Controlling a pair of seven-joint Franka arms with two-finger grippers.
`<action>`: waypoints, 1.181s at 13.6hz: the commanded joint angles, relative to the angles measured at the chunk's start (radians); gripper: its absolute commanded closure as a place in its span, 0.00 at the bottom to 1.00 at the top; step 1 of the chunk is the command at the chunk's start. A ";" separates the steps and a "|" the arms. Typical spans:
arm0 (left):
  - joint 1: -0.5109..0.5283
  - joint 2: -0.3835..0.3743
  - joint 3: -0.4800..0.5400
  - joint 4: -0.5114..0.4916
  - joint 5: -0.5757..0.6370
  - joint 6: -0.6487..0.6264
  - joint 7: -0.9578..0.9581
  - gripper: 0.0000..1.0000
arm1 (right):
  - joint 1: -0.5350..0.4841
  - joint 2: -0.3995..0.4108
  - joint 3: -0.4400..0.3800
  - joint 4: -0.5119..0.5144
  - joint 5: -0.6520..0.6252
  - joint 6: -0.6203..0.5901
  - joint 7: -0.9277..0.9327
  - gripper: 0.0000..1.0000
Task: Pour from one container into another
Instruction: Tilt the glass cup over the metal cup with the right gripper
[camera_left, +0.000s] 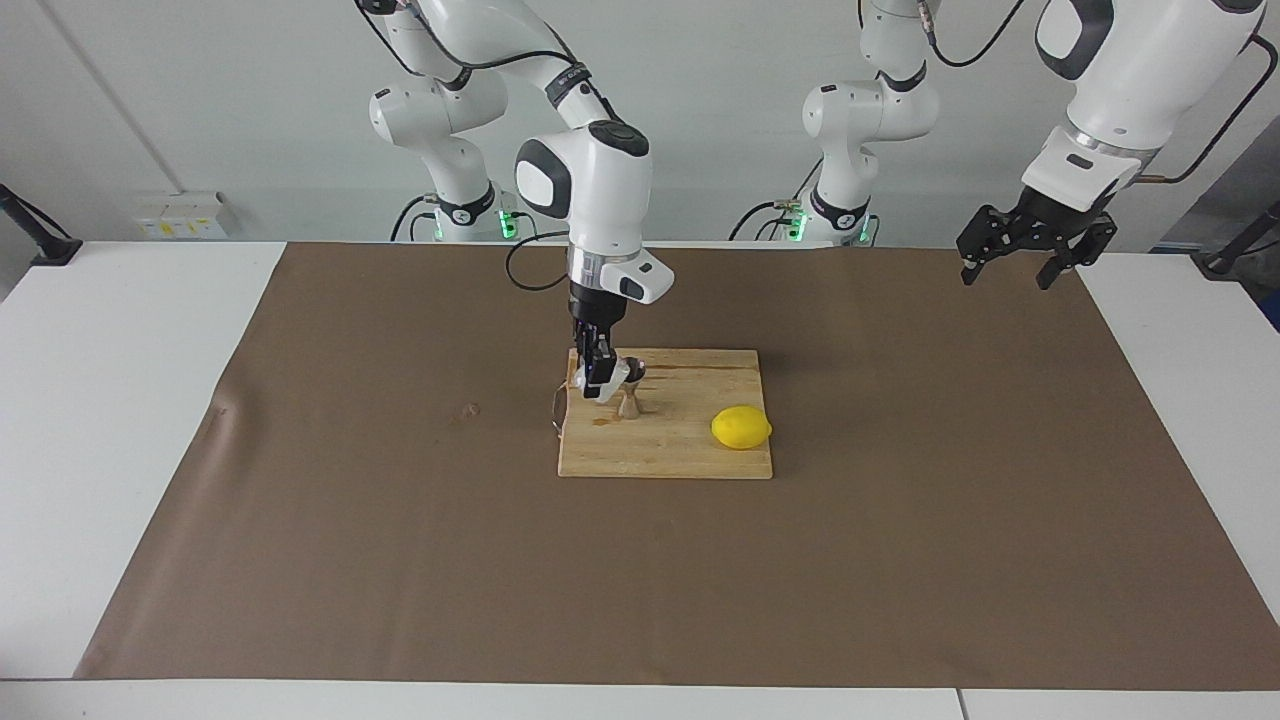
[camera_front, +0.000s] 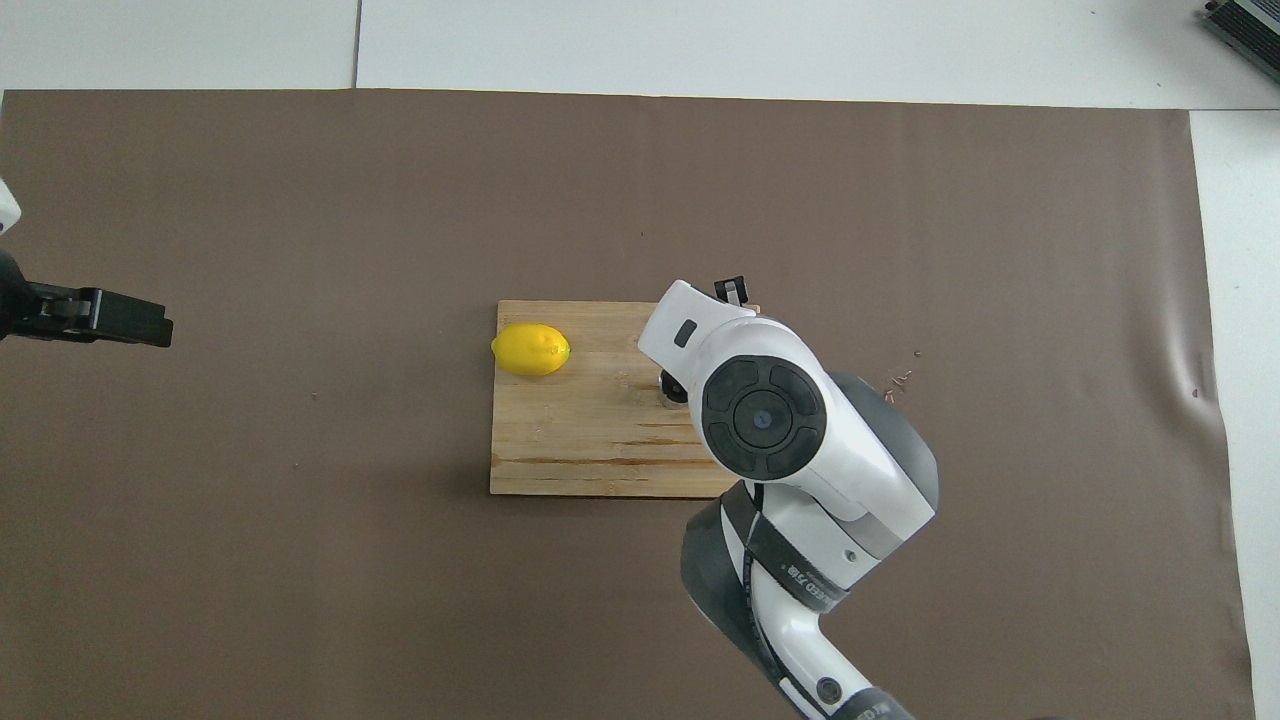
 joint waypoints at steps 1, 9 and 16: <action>0.004 -0.017 0.003 -0.015 -0.006 0.003 0.005 0.00 | 0.005 0.004 0.008 0.012 -0.091 -0.021 0.020 0.81; 0.004 -0.017 0.003 -0.015 -0.006 0.003 0.005 0.00 | 0.016 -0.006 0.022 0.003 -0.172 -0.053 -0.001 0.81; 0.004 -0.017 0.003 -0.015 -0.006 0.003 0.005 0.00 | 0.019 -0.016 0.028 -0.005 -0.209 -0.076 -0.018 0.81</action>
